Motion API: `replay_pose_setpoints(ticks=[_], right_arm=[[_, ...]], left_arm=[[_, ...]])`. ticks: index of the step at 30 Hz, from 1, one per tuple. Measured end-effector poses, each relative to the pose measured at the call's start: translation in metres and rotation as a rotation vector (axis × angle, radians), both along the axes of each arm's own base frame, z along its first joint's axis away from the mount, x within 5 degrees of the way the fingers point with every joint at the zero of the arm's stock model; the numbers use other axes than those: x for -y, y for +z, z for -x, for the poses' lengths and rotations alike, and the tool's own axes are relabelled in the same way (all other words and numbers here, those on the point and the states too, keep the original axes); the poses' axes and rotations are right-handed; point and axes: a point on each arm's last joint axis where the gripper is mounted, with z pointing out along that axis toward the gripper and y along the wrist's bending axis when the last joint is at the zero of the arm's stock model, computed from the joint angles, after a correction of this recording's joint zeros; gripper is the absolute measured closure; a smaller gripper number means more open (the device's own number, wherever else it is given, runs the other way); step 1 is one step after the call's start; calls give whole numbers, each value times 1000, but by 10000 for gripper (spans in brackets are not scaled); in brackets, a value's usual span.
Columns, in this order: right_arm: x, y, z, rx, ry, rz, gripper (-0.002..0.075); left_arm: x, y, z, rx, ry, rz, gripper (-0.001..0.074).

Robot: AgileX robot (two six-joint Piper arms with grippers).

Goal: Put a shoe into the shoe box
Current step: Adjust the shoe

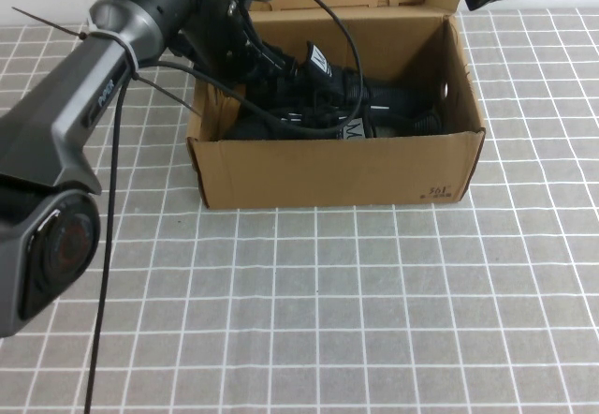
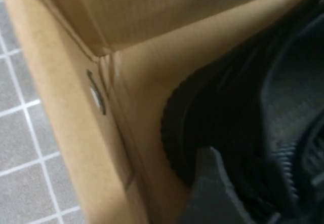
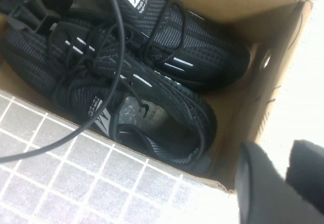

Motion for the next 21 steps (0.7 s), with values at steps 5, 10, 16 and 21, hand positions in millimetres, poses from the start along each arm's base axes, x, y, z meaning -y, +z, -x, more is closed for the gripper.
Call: replay_pose_setpoints(ticks=[5,10,16,21], right_arm=[[0,0,0,0,1,1,603],[0,0,0,0,1,1,604],[0,0,0,0,1,1,604],[0,0,0,0,1,1,605]], left_arm=[[1,-8,-5,16,17,2,334],[2,-14,-8,17,23,7,388],[5,-12,-10,52,21,24,528],[6,-13,-13,83,18,30,697]])
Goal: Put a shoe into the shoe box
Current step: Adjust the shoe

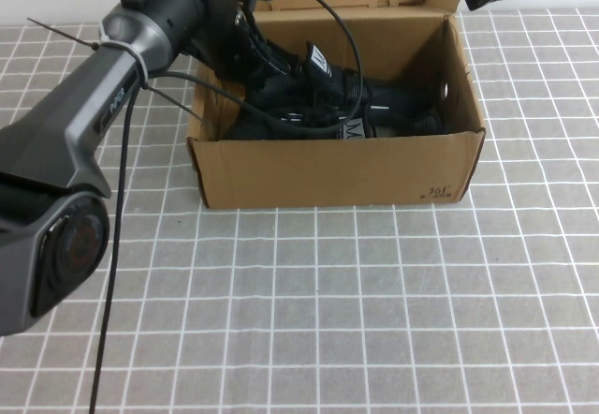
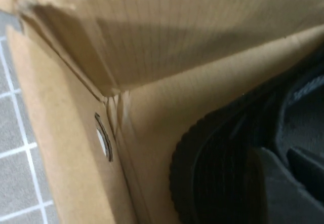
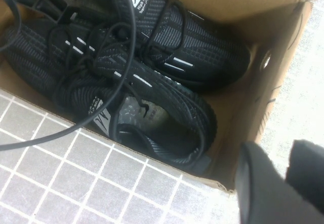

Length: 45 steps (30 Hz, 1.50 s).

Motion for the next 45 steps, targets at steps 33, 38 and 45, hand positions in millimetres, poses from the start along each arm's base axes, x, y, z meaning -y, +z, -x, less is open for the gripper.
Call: replay_pose_setpoints(ticks=[33,38,45], right_arm=[[-1,-26,-2,-82,9,41,685],[-1,-26,-2,-81,12,43,694],[-1,-26,-2,-81,12,43,708]], left_arm=[[6,9,-11,204,-115,-19,722],[7,13,-14,246,-112,3,722],[5,7,-8,157,-130,-41,710]])
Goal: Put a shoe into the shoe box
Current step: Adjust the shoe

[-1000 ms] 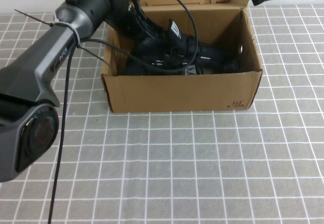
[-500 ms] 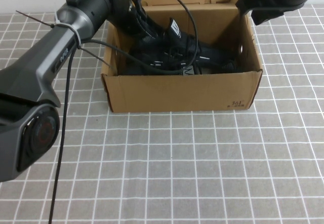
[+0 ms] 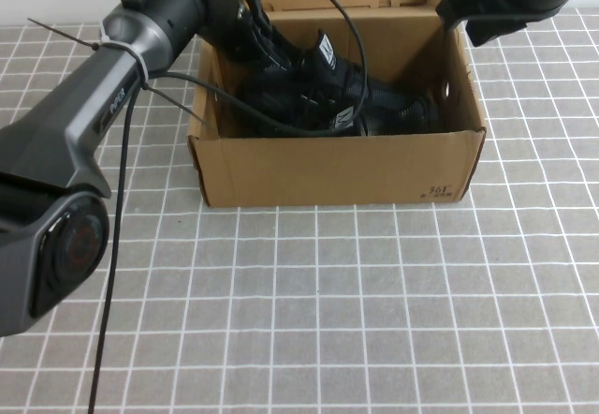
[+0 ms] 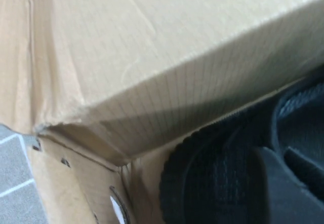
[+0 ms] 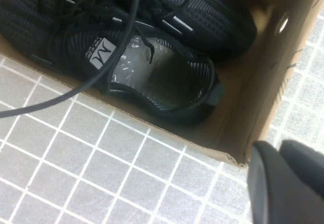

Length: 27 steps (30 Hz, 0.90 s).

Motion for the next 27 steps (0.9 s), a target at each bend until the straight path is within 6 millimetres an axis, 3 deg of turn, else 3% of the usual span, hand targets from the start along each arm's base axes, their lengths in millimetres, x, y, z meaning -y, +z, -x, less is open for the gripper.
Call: replay_pose_setpoints(ticks=[3,11,15,19,21,24,27], right_arm=[[0,0,0,-2,2,-5,710],[-1,0,1,-6,7,-14,711],[-2,0,1,-6,7,-16,711],[-1,1,1,-4,9,-16,711],[-1,3,3,3,10,-17,711],[3,15,11,30,10,-29,722],[8,34,26,74,14,-58,734]], left_arm=[[0,-1,1,-4,-13,-13,636],[-2,9,6,-32,11,-1,169],[-6,28,14,-31,21,3,108],[-11,61,26,-17,32,16,113],[-15,78,34,-17,45,27,167],[-20,102,45,-21,55,34,338],[-24,121,56,-28,55,24,578]])
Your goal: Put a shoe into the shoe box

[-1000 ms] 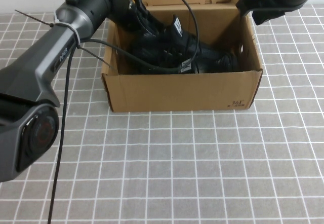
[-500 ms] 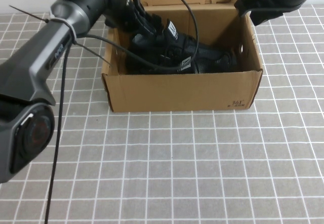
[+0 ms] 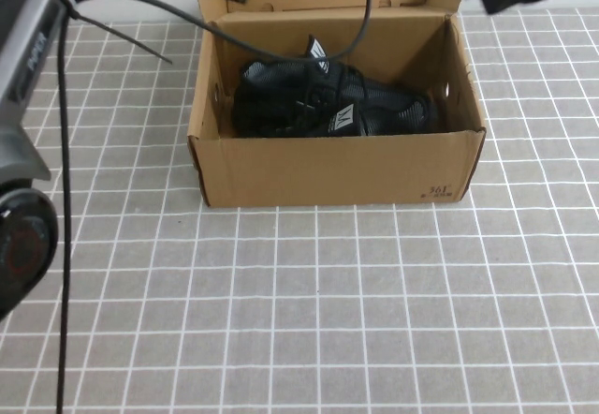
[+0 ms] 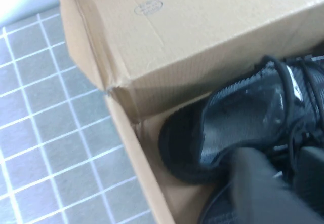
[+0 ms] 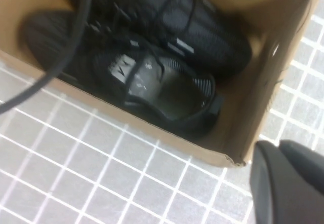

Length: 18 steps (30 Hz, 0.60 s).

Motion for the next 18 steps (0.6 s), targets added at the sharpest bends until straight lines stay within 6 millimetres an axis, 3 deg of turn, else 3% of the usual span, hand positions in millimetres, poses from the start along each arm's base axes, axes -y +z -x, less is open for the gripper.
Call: replay_pose_setpoints(ticks=[3,8,11,18], right_arm=[[5,18,18,37,8,-37,739],[19,31,55,49,8,-74,740],[30,33,83,48,-5,-88,741],[57,30,152,59,-11,-127,742]], left_arm=[[-3,11,6,14,-8,-15,689],[-11,39,24,54,-11,-12,727],[-21,73,48,121,-12,15,732],[-53,160,128,325,-17,107,734]])
